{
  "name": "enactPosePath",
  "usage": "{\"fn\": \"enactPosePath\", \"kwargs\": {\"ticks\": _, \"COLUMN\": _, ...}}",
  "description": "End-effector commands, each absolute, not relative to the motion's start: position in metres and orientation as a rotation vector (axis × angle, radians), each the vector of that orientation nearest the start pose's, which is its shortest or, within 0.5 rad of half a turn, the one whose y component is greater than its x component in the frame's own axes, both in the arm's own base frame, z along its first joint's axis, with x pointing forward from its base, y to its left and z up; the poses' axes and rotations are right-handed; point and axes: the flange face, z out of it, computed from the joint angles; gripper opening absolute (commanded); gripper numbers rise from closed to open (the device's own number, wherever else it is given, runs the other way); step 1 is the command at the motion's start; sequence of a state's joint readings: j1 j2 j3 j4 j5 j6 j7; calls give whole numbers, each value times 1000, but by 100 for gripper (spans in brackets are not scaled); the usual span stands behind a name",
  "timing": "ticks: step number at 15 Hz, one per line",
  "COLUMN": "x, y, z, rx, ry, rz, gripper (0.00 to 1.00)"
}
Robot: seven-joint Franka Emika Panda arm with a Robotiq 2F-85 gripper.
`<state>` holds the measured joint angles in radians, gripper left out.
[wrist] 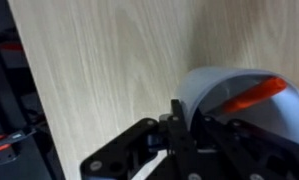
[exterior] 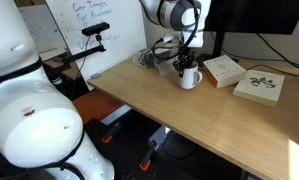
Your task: Move the mug to the left
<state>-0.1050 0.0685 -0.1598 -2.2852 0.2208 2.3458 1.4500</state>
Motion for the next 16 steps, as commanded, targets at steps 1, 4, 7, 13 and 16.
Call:
{"fn": "enactPosePath", "kwargs": {"ticks": 1, "x": 503, "y": -92, "z": 339, "rx": -1941, "ry": 2337, "rz": 104, "gripper": 3}}
{"fn": "enactPosePath", "kwargs": {"ticks": 4, "x": 500, "y": -61, "z": 333, "rx": -2062, "ry": 2275, "rz": 102, "gripper": 3}}
{"fn": "enactPosePath", "kwargs": {"ticks": 7, "x": 497, "y": -52, "z": 318, "rx": -2120, "ry": 2237, "rz": 102, "gripper": 3}}
{"fn": "enactPosePath", "kwargs": {"ticks": 13, "x": 496, "y": -49, "z": 309, "rx": -2161, "ry": 2123, "rz": 3, "gripper": 3}}
{"fn": "enactPosePath", "kwargs": {"ticks": 16, "x": 495, "y": -47, "z": 305, "rx": -2161, "ry": 2113, "rz": -13, "gripper": 3}}
